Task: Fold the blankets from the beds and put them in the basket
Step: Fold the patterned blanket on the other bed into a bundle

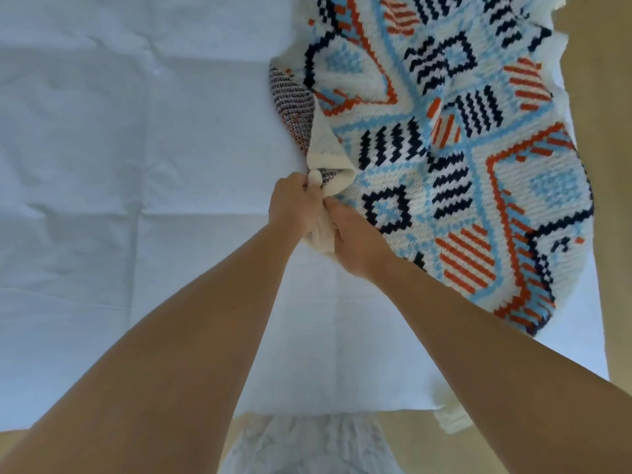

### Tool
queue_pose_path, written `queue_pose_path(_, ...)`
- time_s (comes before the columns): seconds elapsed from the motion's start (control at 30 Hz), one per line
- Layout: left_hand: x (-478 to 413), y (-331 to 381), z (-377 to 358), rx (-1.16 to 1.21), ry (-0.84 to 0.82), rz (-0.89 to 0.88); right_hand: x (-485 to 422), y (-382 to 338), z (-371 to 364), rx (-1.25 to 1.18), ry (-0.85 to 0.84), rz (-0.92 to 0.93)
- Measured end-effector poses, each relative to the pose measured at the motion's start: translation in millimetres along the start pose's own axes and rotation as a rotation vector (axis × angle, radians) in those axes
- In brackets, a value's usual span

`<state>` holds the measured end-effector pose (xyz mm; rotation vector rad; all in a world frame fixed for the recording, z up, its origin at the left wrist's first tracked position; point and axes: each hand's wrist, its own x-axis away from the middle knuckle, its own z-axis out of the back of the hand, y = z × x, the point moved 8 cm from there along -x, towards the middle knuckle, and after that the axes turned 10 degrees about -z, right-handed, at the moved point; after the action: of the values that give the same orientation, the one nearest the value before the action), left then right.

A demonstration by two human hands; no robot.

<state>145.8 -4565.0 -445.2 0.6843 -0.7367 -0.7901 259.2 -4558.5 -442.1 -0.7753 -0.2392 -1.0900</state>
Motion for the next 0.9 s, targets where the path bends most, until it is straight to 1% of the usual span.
queue_pose_path(0.07, 8, -13, 14, 0.021, 0.03, 0.034, 2, -10, -1, -0.041, -0.001, -0.001)
queue_pose_path(0.13, 22, -29, 29, 0.086, 0.057, 0.12, 1, -21, -2, -0.064, 0.014, -0.021)
queue_pose_path(0.2, 36, -48, 46, 0.105, 0.085, 0.193, -3, -32, -7, -0.004, 0.021, -0.048)
queue_pose_path(0.23, 43, -57, 54, 0.092, 0.096, 0.211, -6, -36, -10, 0.075, 0.025, -0.076)
queue_pose_path(0.33, 60, -76, 77, -0.092, 0.06, 0.174, -14, -44, -22, 0.354, 0.037, -0.128)
queue_pose_path(0.43, 73, -87, 93, -0.341, -0.008, 0.047, -21, -51, -23, 0.499, 0.061, -0.138)
queue_pose_path(0.53, 81, -98, 106, -0.484, 0.0, -0.032, -20, -63, -24, 0.506, 0.076, -0.082)
queue_pose_path(0.63, 93, -115, 122, -0.498, 0.06, -0.002, -3, -86, -43, 0.438, 0.038, 0.021)
queue_pose_path(0.67, 99, -121, 129, -0.51, 0.072, 0.007, 3, -94, -46, 0.393, 0.081, 0.042)
queue_pose_path(0.73, 112, -137, 148, -0.573, 0.078, 0.017, 13, -109, -43, 0.333, 0.224, 0.078)
queue_pose_path(0.77, 120, -146, 160, -0.609, 0.08, 0.026, 16, -115, -45, 0.382, 0.258, 0.103)
queue_pose_path(0.9, 148, -172, 198, -0.686, 0.071, 0.052, 21, -130, -71, 0.739, 0.19, 0.21)
